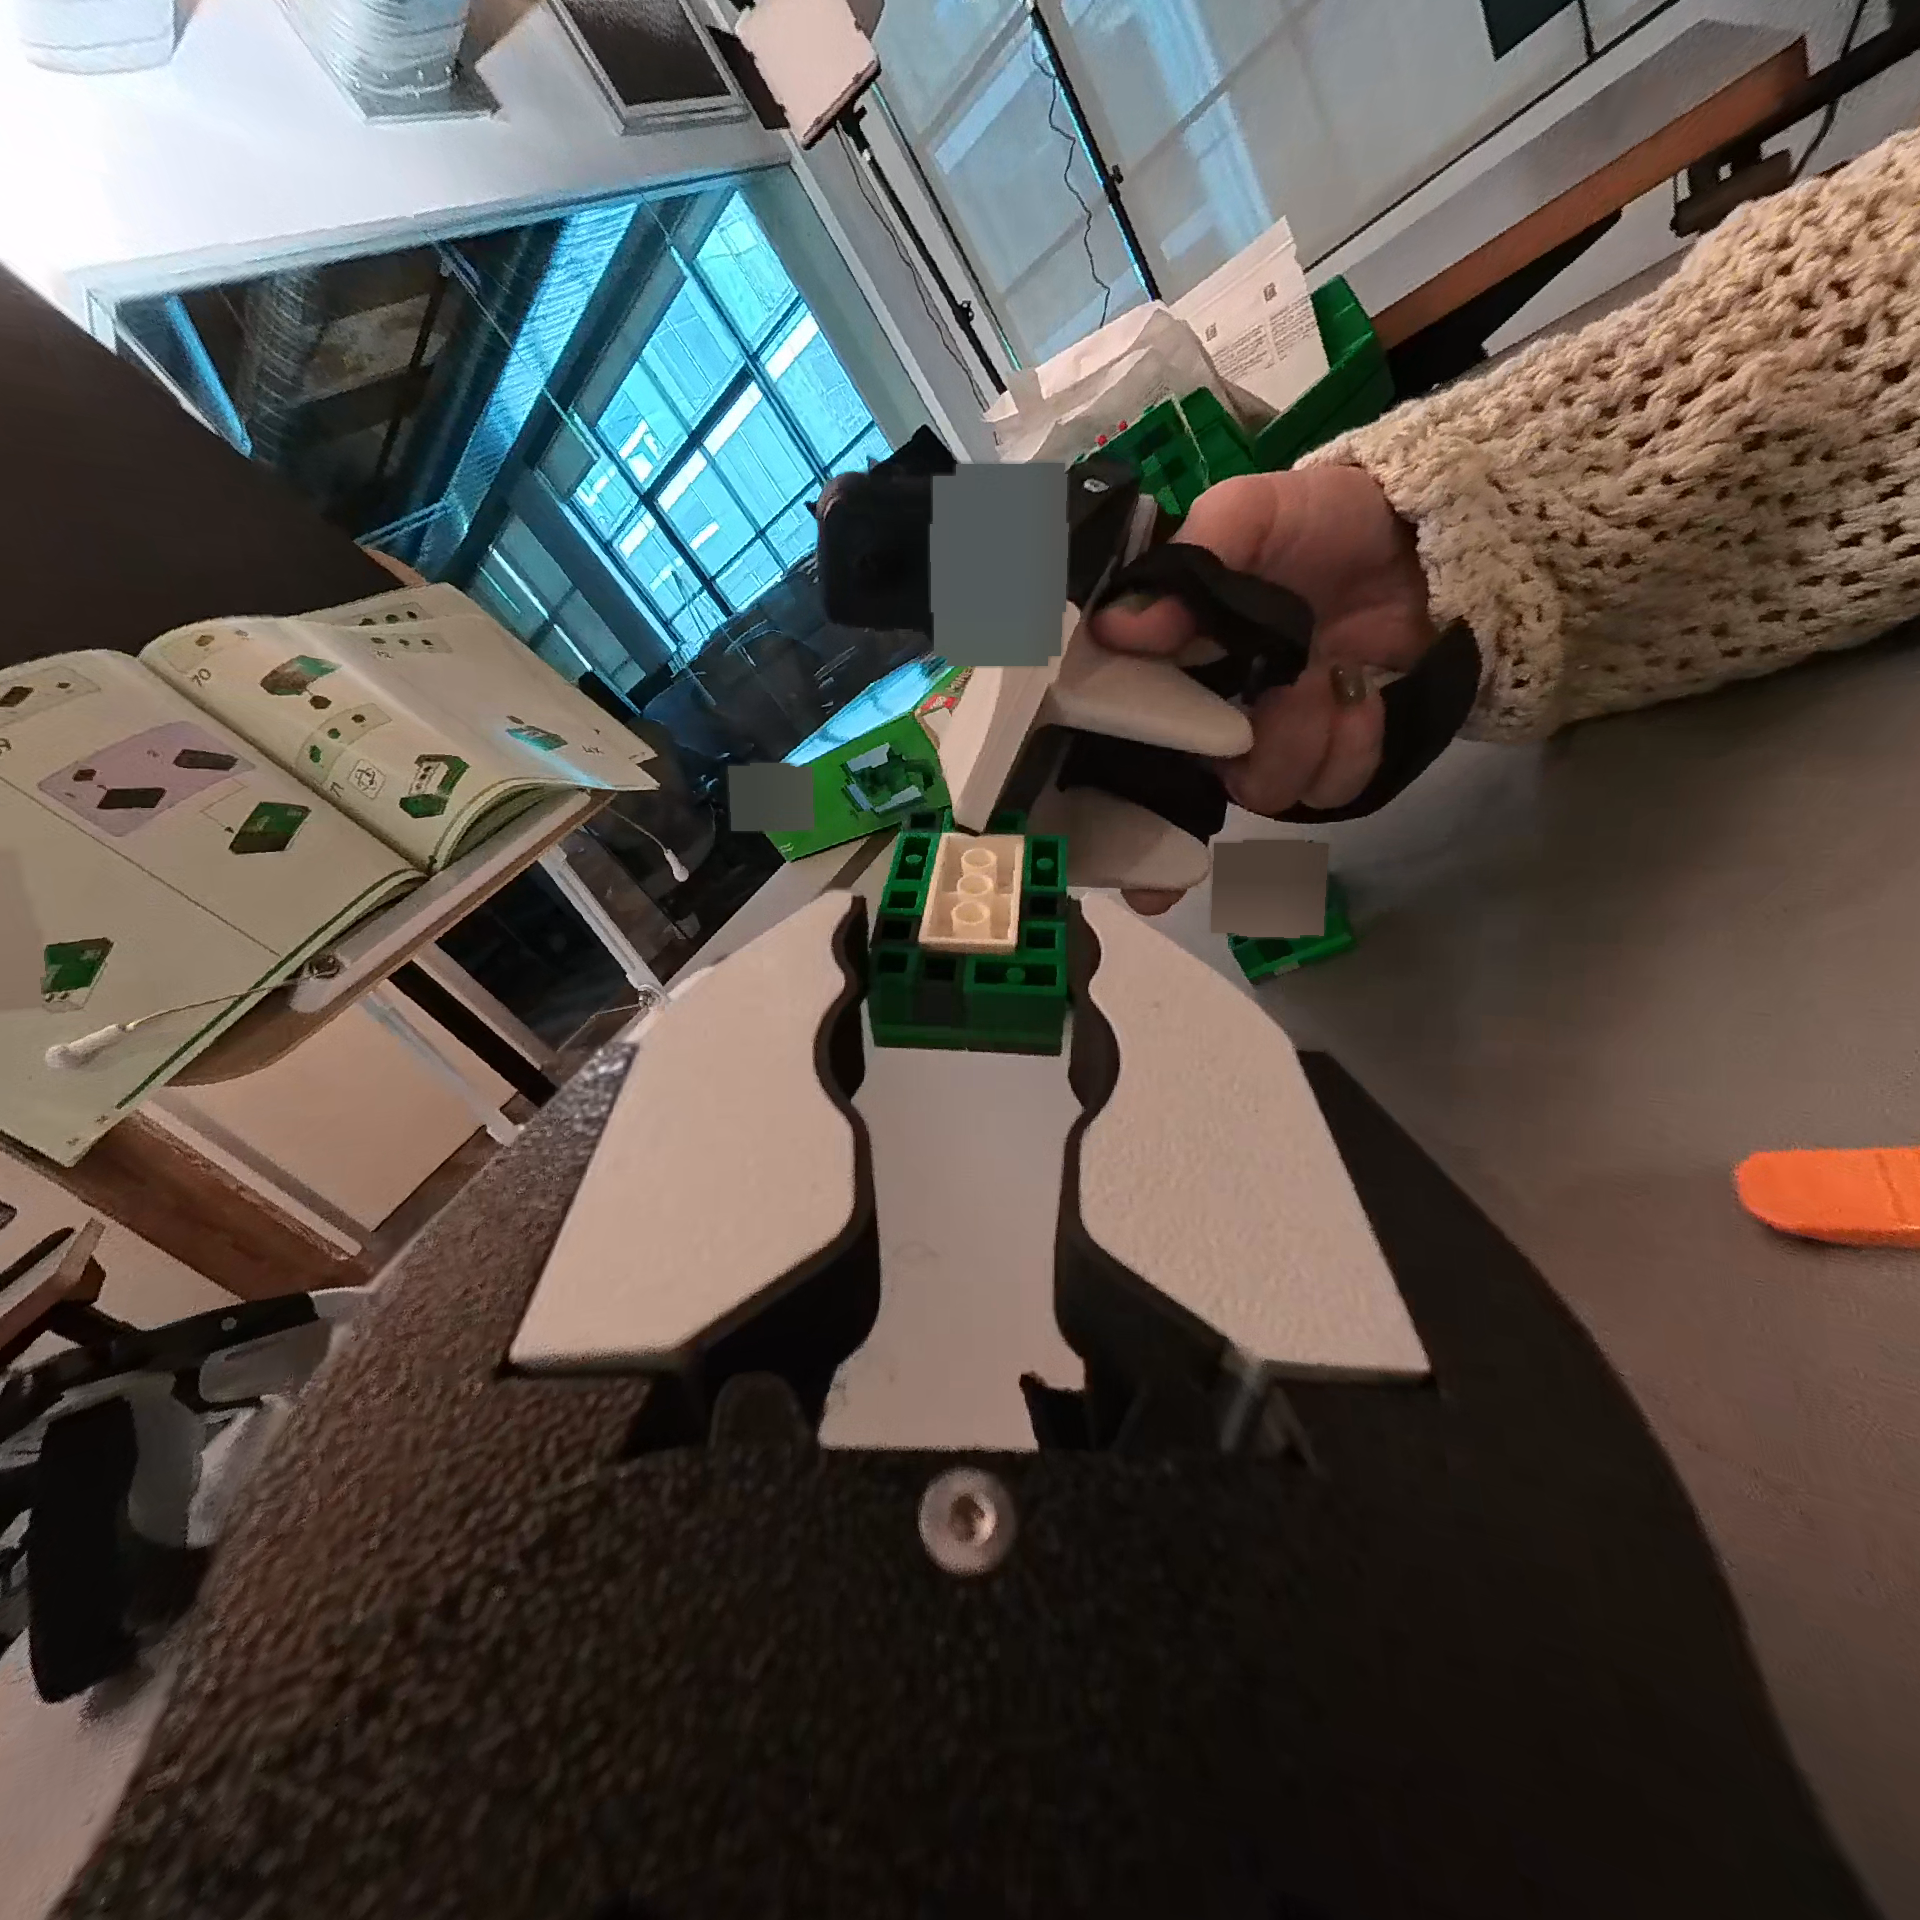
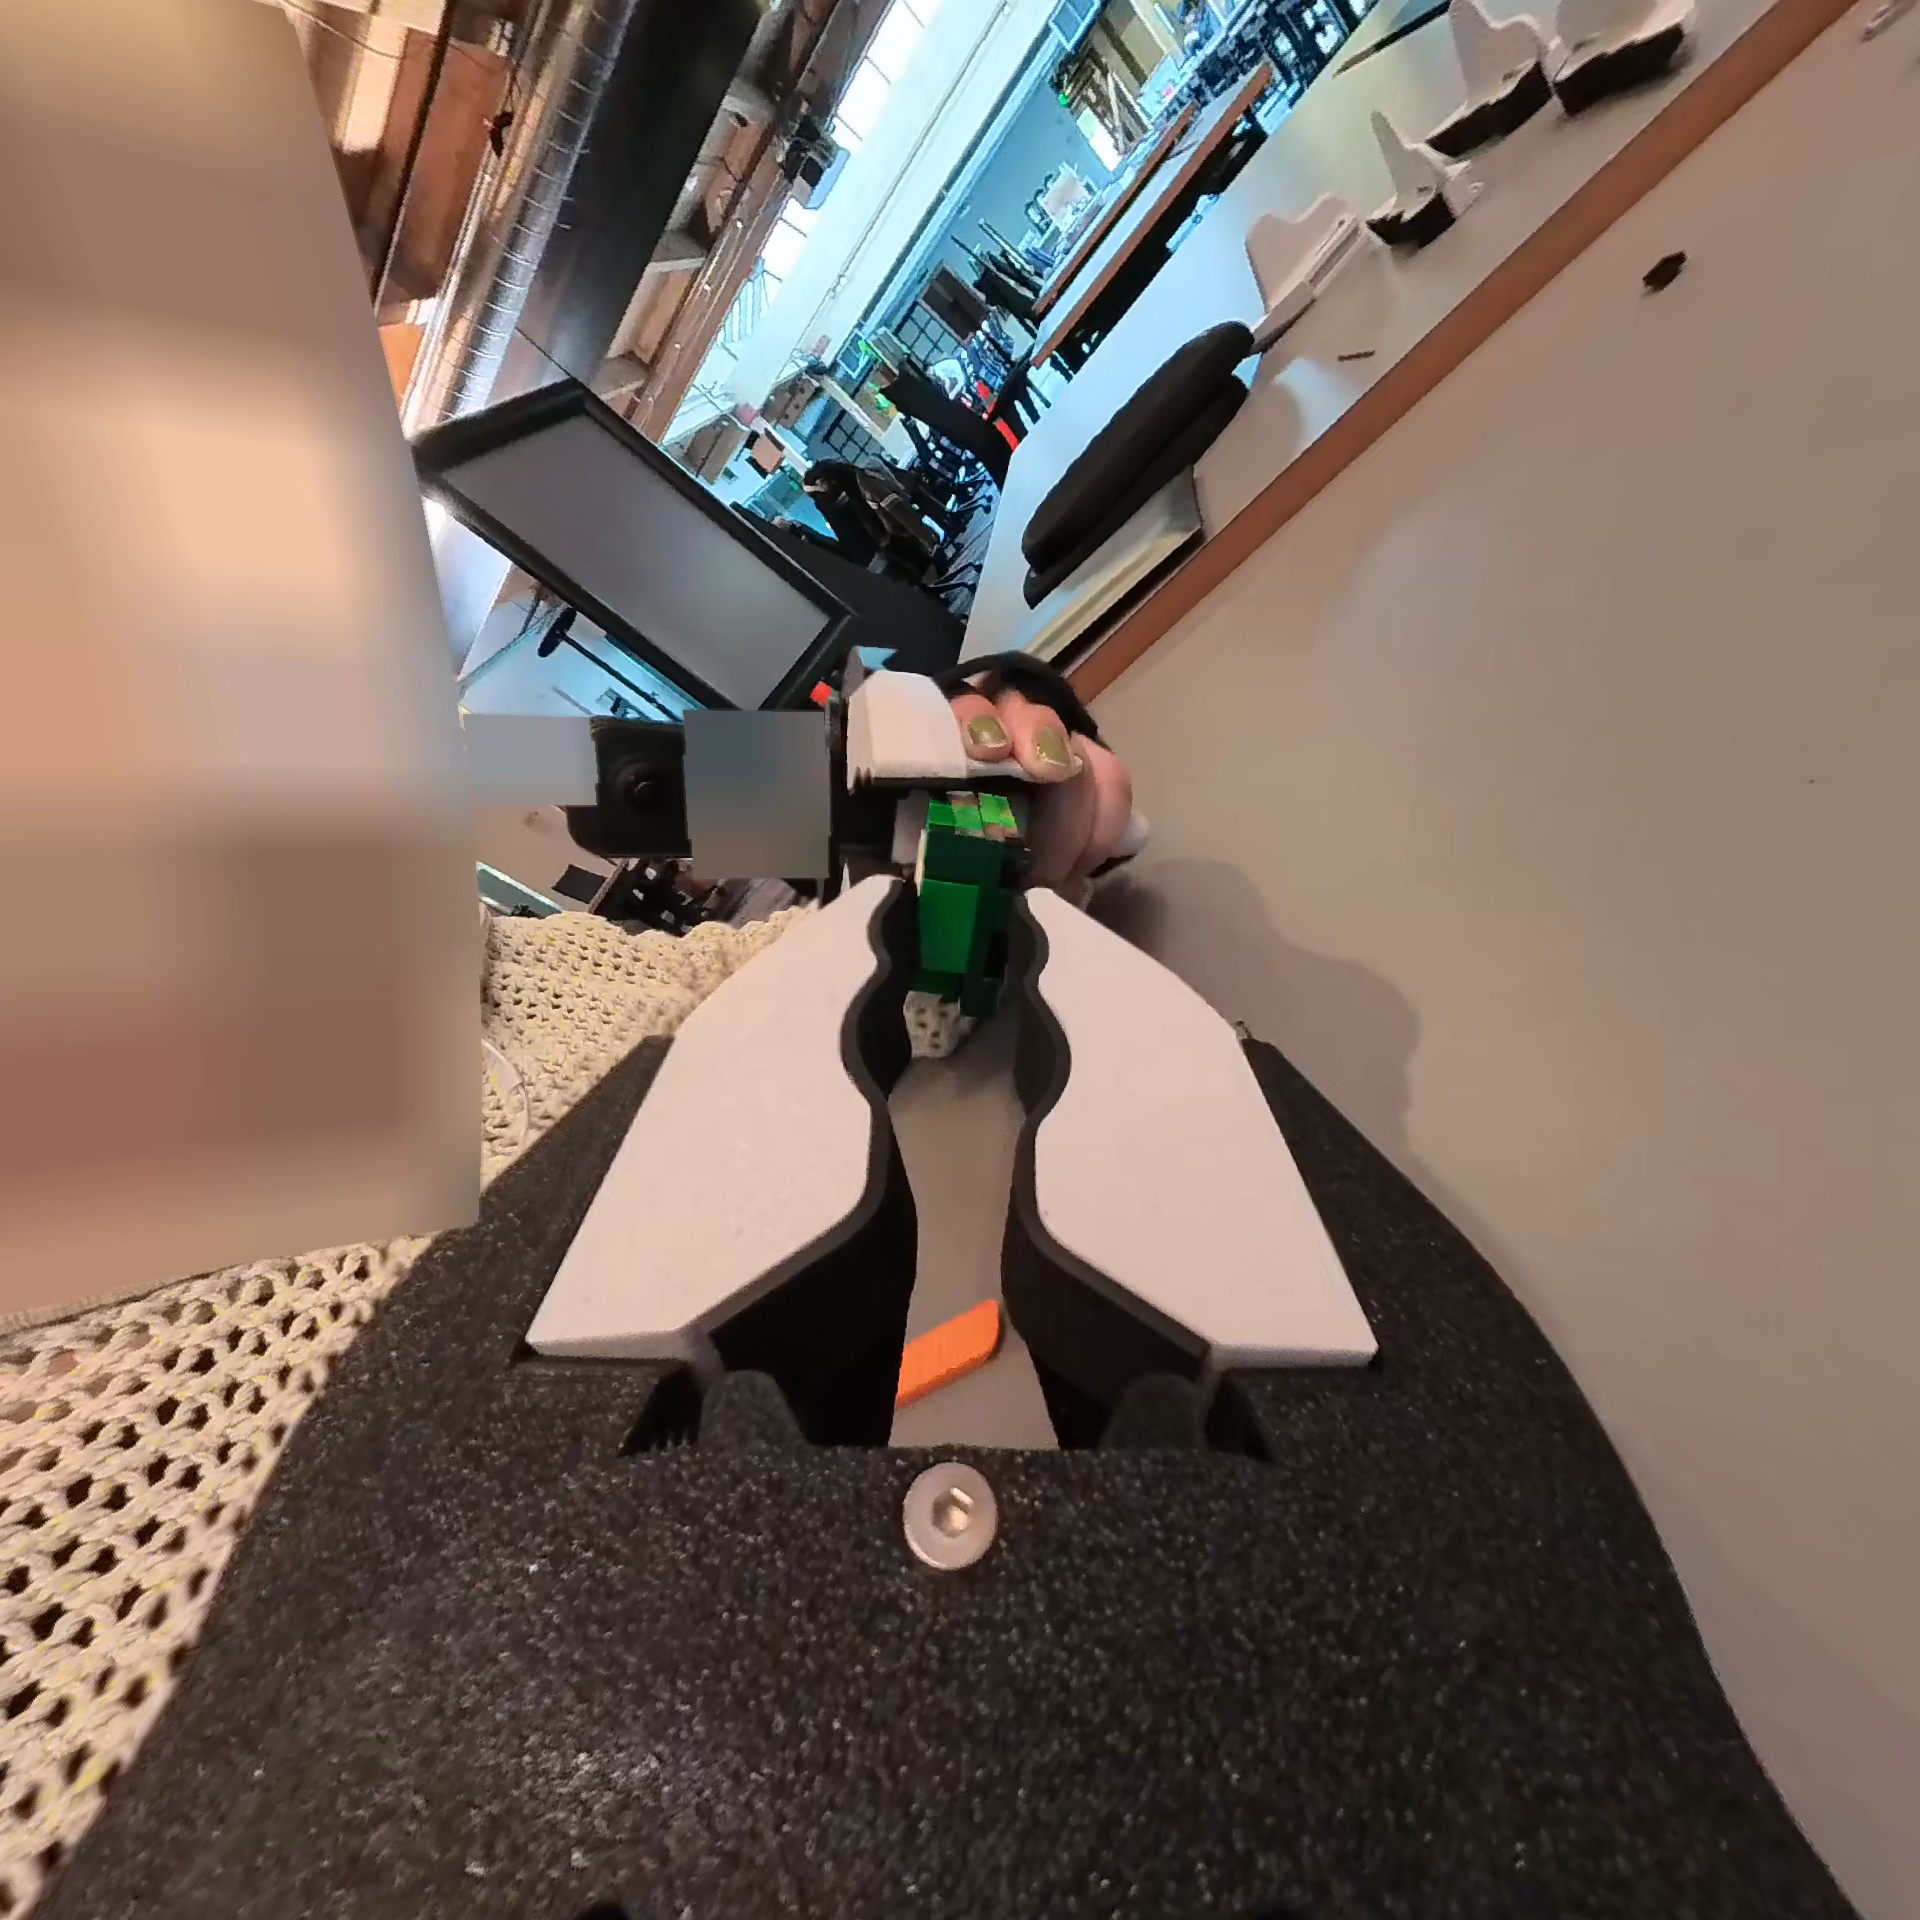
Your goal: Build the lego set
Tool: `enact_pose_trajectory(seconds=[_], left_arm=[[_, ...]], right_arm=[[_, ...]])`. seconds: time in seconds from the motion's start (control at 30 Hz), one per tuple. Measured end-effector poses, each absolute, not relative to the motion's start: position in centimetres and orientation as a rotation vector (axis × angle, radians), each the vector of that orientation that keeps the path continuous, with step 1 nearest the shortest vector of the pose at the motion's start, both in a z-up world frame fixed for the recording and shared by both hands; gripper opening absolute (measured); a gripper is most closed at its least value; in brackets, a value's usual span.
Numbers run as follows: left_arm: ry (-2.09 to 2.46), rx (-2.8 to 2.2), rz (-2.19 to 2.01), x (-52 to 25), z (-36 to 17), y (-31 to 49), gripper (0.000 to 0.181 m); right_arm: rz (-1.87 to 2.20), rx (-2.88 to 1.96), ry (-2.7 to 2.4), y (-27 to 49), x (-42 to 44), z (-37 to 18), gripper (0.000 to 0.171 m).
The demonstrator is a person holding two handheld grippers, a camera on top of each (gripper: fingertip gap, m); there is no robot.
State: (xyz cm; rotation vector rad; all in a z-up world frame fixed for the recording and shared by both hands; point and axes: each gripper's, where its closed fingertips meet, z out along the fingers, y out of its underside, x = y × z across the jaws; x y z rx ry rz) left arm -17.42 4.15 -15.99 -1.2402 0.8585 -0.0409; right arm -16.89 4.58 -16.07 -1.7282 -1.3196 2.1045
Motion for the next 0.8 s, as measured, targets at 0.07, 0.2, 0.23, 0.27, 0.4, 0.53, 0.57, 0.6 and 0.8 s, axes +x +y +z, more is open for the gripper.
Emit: enact_pose_trajectory(seconds=[0.07,0.2,0.23,0.27,0.4,0.53,0.57,0.6,0.8], left_arm=[[0.845,-1.25,-0.028,-17.5,-16.0,4.3,0.036],[0.843,-1.234,0.066,-18.0,-15.9,4.5,0.047],[0.847,-1.243,0.074,-18.1,-16.1,4.7,0.05],[0.856,-1.258,0.071,-18.1,-16.3,4.8,0.053],[0.874,-1.273,0.065,-17.7,-16.8,4.8,0.052],[0.897,-1.264,0.093,-17.5,-16.9,4.7,0.037],[0.891,-1.271,0.07,-17.5,-16.8,4.7,0.037],[0.875,-1.283,0.047,-17.6,-16.7,4.7,0.037],[0.746,-1.343,-0.372,-17.8,-15.8,4.2,0.037]], right_arm=[[2.09,-1.72,-1.316,4.7,-17.0,-16.0,0.016],[2.072,-1.727,-1.31,5.0,-16.9,-16.2,0.016],[2.08,-1.731,-1.301,5.1,-16.9,-16.2,0.016],[2.094,-1.734,-1.29,5.2,-16.8,-16.2,0.016],[2.106,-1.749,-1.297,5.1,-16.7,-16.3,0.016],[2.128,-1.754,-1.299,4.8,-16.8,-16.3,0.017],[2.136,-1.756,-1.297,4.7,-16.8,-16.2,0.018],[2.134,-1.758,-1.277,4.8,-16.8,-16.0,0.019],[1.884,-1.519,-1.322,6.2,-16.3,-15.0,0.043]])
